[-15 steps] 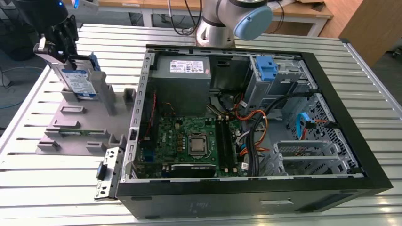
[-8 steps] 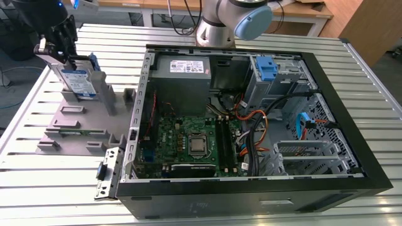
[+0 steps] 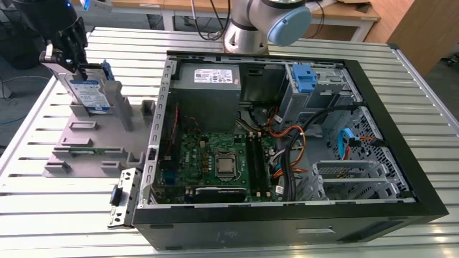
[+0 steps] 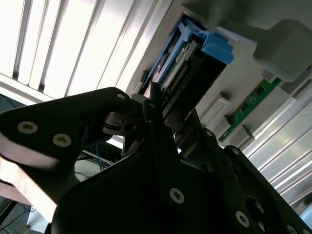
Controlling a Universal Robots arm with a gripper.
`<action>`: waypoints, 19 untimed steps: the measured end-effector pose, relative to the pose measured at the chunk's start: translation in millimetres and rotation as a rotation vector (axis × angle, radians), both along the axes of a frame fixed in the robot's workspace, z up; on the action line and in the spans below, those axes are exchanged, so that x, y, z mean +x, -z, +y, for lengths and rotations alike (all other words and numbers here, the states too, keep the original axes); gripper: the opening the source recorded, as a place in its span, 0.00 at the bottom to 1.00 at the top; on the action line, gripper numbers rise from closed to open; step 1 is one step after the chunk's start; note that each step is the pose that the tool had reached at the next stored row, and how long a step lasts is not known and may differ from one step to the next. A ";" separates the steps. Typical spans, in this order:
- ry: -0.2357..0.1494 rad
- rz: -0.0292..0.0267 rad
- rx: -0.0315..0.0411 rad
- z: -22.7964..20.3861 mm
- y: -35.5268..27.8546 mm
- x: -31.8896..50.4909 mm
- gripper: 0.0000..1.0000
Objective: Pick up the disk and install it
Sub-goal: 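Pick up the disk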
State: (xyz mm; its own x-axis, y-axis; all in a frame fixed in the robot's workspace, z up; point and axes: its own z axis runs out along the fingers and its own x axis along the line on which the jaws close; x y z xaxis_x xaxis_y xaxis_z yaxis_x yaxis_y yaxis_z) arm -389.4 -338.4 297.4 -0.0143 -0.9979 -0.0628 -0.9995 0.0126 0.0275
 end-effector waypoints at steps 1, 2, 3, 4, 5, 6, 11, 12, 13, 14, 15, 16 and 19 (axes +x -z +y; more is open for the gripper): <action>0.000 0.0001 -0.0001 -0.8 0.0 0.0 0.35; 0.000 0.0001 -0.0003 -1.6 0.0 0.0 0.35; 0.000 0.0001 -0.0005 -2.2 0.0 0.0 0.35; 0.000 0.0000 -0.0006 -2.8 0.0 0.0 0.35; 0.000 0.0000 -0.0008 -3.5 0.0 0.0 0.35; 0.000 0.0001 -0.0009 -4.3 0.0 0.0 0.35; 0.000 0.0001 -0.0011 -4.9 0.0 0.0 0.35; 0.000 0.0000 -0.0011 -5.0 0.0 0.0 0.35; 0.000 0.0000 -0.0011 -5.0 0.0 0.0 0.35; 0.000 0.0000 -0.0011 -5.0 0.0 0.0 0.35; 0.000 0.0000 -0.0011 -5.0 0.0 0.0 0.35; 0.000 0.0000 -0.0011 -5.0 0.0 0.0 0.35; 0.000 0.0000 -0.0012 -5.0 0.0 0.0 0.35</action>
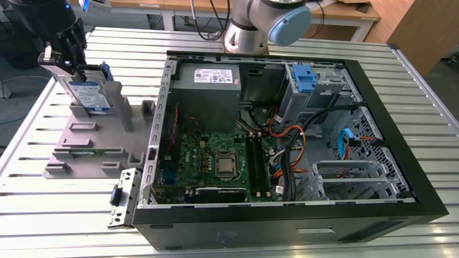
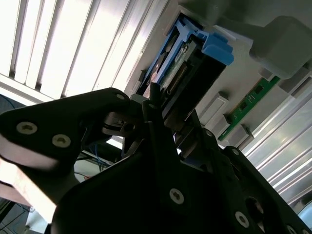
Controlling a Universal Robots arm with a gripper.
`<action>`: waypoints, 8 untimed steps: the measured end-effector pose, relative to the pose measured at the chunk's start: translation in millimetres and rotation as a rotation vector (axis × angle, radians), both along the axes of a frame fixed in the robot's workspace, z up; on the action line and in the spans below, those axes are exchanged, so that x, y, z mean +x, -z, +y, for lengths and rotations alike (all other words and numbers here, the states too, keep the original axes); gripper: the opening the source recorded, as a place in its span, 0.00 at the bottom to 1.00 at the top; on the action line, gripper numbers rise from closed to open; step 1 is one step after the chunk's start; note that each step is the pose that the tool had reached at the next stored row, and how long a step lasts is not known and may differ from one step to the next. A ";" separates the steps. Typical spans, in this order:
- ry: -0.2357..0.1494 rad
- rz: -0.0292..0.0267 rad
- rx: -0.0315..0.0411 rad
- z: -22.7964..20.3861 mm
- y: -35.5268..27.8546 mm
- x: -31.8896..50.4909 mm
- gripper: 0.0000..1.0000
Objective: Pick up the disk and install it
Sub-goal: 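Pick up the disk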
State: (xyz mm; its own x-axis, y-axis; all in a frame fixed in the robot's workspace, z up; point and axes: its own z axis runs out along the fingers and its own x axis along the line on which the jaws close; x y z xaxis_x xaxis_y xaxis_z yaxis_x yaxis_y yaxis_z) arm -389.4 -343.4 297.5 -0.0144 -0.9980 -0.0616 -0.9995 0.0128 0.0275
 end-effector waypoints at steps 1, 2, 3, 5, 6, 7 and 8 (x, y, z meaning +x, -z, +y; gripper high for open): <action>0.000 -0.0001 0.0000 0.0 0.0 0.0 0.36; 0.000 -0.0001 0.0001 0.0 0.0 0.0 0.36; 0.000 0.0000 0.0001 0.0 0.0 0.0 0.42; 0.000 0.0000 0.0001 0.0 0.0 0.0 0.42; 0.000 0.0001 0.0000 0.0 0.0 0.0 0.42; 0.000 0.0000 0.0000 0.0 0.0 0.0 0.42; 0.000 0.0000 0.0000 0.0 0.0 0.0 0.42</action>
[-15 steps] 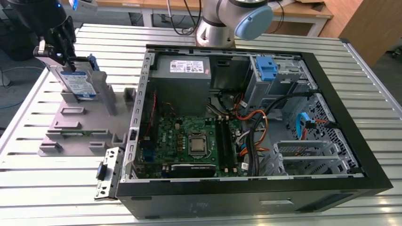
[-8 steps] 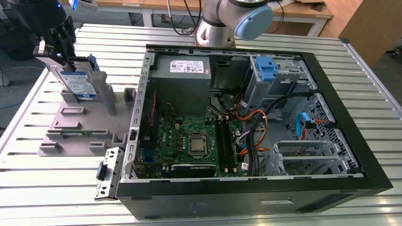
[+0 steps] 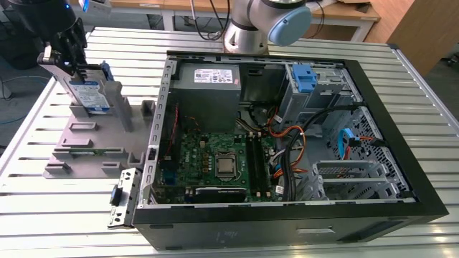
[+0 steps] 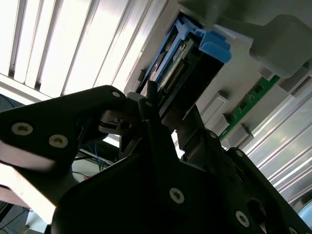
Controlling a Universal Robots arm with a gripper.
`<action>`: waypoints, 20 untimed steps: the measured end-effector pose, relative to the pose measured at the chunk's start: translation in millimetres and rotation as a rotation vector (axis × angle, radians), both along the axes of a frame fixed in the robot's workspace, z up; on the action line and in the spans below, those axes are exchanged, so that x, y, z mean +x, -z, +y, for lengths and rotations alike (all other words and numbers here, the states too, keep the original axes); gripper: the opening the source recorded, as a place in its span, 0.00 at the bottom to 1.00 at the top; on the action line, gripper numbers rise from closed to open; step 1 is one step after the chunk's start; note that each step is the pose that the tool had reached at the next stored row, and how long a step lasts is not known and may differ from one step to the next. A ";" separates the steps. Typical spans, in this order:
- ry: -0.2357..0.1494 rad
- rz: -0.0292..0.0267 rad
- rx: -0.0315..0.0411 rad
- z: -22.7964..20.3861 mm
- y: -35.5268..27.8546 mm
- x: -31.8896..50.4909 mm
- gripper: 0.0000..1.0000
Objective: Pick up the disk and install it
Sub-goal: 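Pick up the disk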
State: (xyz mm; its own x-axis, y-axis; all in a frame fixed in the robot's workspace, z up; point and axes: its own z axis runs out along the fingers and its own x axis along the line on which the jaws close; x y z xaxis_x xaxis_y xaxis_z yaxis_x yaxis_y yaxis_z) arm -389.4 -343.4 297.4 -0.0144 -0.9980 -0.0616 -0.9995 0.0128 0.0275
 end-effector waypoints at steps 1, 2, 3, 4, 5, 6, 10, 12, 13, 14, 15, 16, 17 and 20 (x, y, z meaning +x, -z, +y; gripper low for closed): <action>0.000 0.0000 0.0000 0.0 0.0 0.0 0.42; 0.000 0.0000 0.0000 0.0 0.0 0.0 0.42; 0.000 0.0000 0.0000 0.0 0.0 0.0 0.41; 0.000 0.0000 0.0000 0.0 0.0 0.0 0.41; 0.000 0.0000 0.0000 0.0 0.0 0.0 0.35; 0.000 0.0001 0.0000 0.0 0.0 0.0 0.35; 0.000 0.0001 -0.0001 0.0 0.0 0.0 0.35; 0.000 0.0001 -0.0001 0.0 0.0 0.0 0.35; 0.000 0.0001 -0.0002 0.0 0.0 0.0 0.35; 0.000 0.0001 -0.0001 0.0 0.0 0.0 0.35; 0.000 0.0001 -0.0001 0.0 0.0 0.0 0.35; 0.000 0.0001 -0.0001 0.0 0.0 0.0 0.35; 0.000 0.0001 -0.0002 0.0 0.0 0.0 0.35; 0.000 0.0000 -0.0003 -0.1 0.0 0.0 0.35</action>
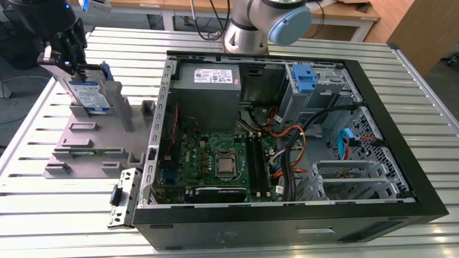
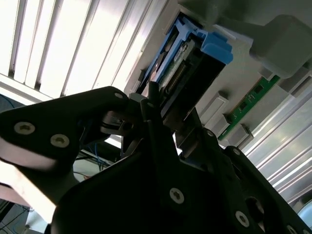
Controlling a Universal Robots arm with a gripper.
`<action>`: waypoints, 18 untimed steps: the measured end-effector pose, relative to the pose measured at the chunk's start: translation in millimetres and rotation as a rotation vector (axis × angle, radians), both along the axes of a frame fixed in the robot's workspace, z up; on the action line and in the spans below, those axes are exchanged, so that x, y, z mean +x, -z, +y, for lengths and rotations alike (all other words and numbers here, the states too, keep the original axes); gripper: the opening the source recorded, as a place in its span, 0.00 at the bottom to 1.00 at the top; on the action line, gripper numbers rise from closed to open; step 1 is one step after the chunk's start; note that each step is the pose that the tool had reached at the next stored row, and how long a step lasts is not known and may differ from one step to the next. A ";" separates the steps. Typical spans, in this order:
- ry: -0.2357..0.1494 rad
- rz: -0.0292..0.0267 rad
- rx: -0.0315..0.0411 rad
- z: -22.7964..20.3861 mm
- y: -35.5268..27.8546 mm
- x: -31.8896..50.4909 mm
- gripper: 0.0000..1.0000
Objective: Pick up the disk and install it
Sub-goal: 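Pick up the disk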
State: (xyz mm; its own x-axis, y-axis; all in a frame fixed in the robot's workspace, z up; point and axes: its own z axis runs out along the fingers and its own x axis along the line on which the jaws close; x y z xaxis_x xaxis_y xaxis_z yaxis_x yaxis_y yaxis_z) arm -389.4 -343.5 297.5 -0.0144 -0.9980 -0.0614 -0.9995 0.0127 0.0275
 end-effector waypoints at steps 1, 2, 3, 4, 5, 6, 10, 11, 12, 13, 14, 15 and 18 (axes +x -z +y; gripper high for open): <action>0.000 0.0000 0.0000 0.0 0.0 0.0 0.42; 0.000 0.0000 0.0001 0.0 0.0 0.0 0.42; 0.000 0.0000 0.0001 0.0 0.0 0.0 0.42; 0.000 0.0000 0.0001 0.0 -0.1 0.0 0.42; 0.000 0.0002 0.0000 0.0 -0.7 -0.1 0.42; 0.000 0.0001 0.0000 0.0 -1.3 -0.1 0.42; 0.000 -0.0002 0.0044 -0.1 -2.4 0.0 0.42; 0.000 -0.0004 0.0137 -0.1 -2.4 0.1 0.42; 0.000 -0.0005 0.0222 -0.1 -2.5 0.0 0.42; 0.000 -0.0006 0.0240 0.0 -2.5 0.0 0.42; 0.000 -0.0005 0.0241 0.0 -2.5 0.0 0.42; 0.000 -0.0006 0.0243 0.1 -2.5 0.0 0.42; 0.000 -0.0006 0.0243 -0.1 -2.4 1.2 0.42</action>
State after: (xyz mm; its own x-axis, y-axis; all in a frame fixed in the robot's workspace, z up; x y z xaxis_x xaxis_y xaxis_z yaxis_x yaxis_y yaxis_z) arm -388.2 -343.5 299.9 -0.0143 -0.9962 -0.0856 -0.9996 0.0120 0.0272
